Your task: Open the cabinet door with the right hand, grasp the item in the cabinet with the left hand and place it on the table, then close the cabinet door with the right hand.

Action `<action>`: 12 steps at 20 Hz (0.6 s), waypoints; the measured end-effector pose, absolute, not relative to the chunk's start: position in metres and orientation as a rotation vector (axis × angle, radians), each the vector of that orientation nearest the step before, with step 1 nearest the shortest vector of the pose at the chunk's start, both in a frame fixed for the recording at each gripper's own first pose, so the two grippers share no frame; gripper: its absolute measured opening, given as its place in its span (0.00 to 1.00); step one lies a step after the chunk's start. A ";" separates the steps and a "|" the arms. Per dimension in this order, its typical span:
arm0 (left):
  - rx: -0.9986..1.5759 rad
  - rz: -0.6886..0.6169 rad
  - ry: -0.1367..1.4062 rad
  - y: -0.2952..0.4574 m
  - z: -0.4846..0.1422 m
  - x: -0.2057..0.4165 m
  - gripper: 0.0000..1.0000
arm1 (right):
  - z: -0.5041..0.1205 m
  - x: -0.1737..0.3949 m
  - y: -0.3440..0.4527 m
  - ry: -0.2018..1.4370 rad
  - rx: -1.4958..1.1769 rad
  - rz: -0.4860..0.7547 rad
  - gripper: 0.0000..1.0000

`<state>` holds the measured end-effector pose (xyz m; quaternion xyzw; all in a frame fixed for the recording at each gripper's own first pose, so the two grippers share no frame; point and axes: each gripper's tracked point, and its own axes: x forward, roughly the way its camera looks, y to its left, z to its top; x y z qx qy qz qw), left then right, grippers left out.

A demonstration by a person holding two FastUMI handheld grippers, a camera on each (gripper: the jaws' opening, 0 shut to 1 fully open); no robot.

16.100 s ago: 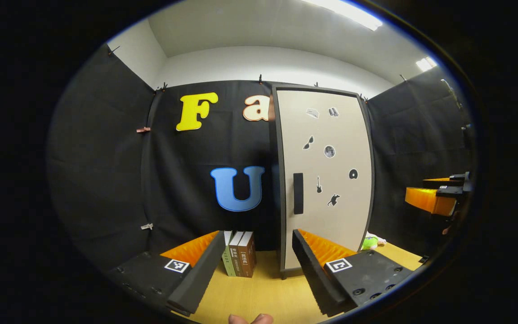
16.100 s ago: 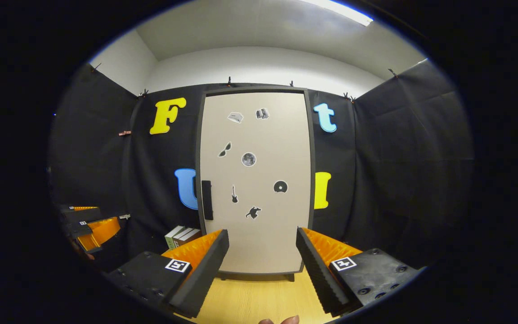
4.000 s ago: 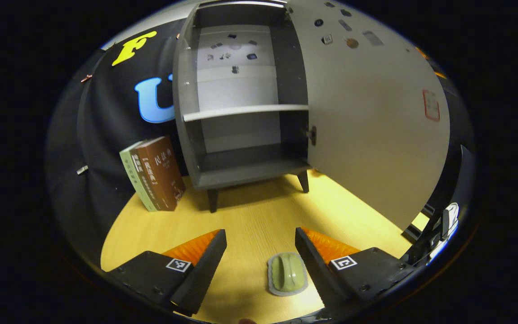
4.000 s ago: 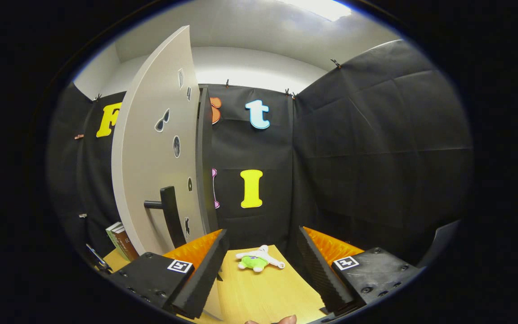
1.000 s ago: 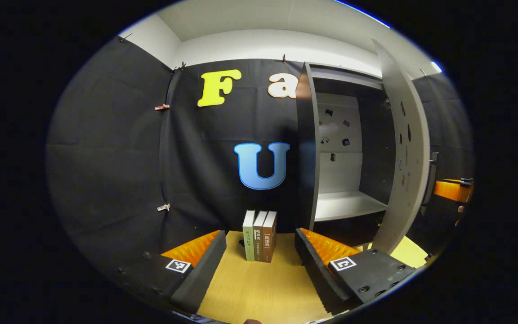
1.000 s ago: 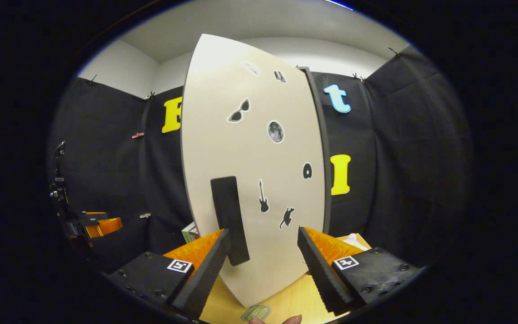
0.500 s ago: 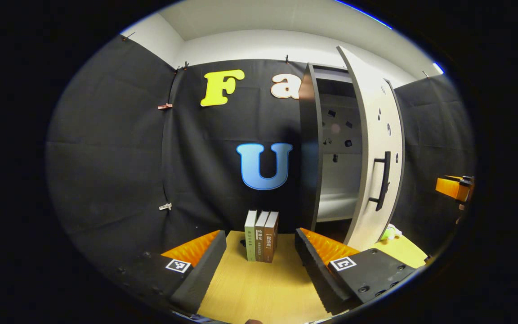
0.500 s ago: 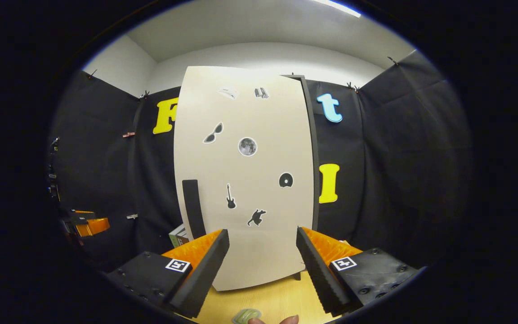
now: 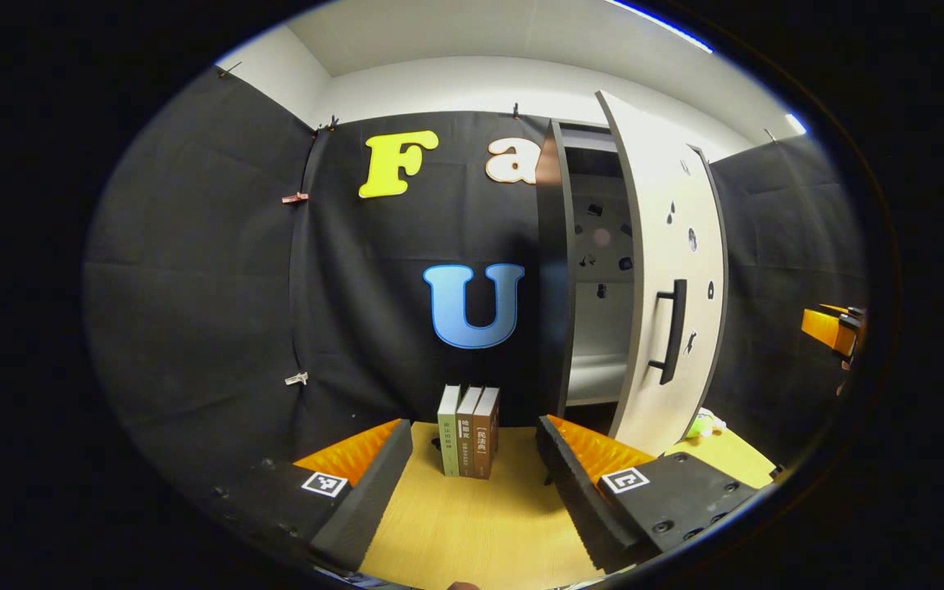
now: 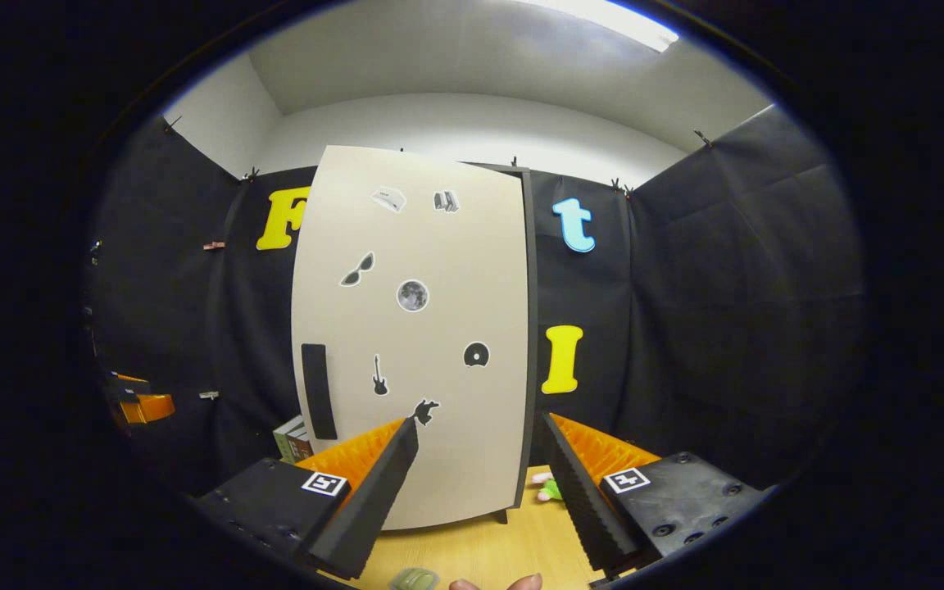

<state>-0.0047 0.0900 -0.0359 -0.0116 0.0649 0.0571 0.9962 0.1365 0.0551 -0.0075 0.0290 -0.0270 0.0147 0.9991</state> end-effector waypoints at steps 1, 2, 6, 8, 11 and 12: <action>-0.022 0.113 0.128 0.088 -0.036 -0.007 0.97 | -0.006 0.135 0.050 -0.060 0.051 0.018 0.97; -0.022 0.112 0.128 0.086 -0.034 -0.009 0.97 | -0.005 0.133 0.045 -0.066 0.044 0.008 0.98; -0.018 0.111 0.116 0.081 -0.029 -0.014 0.97 | 0.005 0.125 0.033 -0.090 0.017 -0.017 0.98; -0.016 0.106 0.113 0.077 -0.026 -0.016 0.97 | 0.010 0.120 0.030 -0.103 0.005 -0.027 0.98; -0.009 0.101 0.104 0.071 -0.022 -0.019 0.97 | 0.016 0.114 0.025 -0.117 -0.010 -0.031 0.98; -0.009 0.099 0.102 0.069 -0.020 -0.020 0.96 | 0.017 0.113 0.024 -0.120 -0.015 -0.032 0.98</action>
